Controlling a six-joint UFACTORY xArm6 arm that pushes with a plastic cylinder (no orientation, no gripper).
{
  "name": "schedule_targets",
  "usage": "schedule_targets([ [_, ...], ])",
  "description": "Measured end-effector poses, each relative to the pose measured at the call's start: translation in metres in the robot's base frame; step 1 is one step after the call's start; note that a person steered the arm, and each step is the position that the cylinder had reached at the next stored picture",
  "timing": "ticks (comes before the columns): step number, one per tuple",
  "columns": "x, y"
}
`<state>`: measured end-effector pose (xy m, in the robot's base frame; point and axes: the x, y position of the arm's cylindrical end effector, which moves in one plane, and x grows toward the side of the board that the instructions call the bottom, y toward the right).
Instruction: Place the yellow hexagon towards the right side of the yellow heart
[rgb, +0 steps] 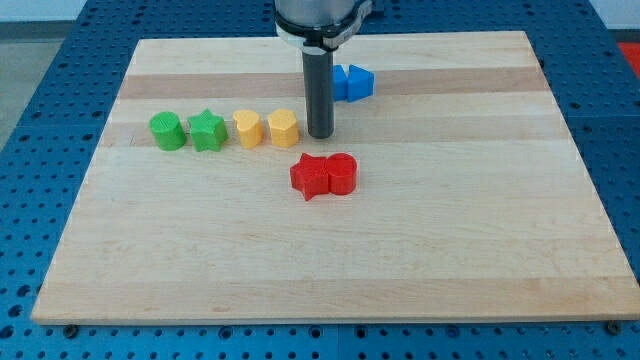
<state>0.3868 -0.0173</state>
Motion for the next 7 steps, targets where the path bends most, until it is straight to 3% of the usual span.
schedule_targets([
  [7, 0.0, -0.038],
])
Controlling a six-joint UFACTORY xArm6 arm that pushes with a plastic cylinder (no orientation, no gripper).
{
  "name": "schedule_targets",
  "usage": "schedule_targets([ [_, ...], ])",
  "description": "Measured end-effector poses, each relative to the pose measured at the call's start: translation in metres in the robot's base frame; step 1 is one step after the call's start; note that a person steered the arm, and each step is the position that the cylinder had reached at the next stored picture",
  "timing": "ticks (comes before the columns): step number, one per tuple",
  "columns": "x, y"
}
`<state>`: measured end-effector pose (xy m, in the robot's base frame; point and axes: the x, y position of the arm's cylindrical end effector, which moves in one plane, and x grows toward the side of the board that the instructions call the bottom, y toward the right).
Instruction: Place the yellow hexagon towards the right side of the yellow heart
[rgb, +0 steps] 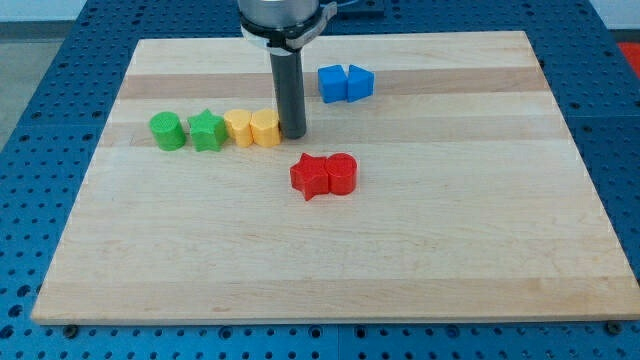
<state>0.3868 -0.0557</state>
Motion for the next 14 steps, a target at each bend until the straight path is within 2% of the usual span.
schedule_targets([
  [4, 0.0, -0.015],
  [6, -0.002, -0.001],
  [8, -0.045, 0.027],
  [12, -0.051, -0.106],
  [14, -0.051, -0.124],
])
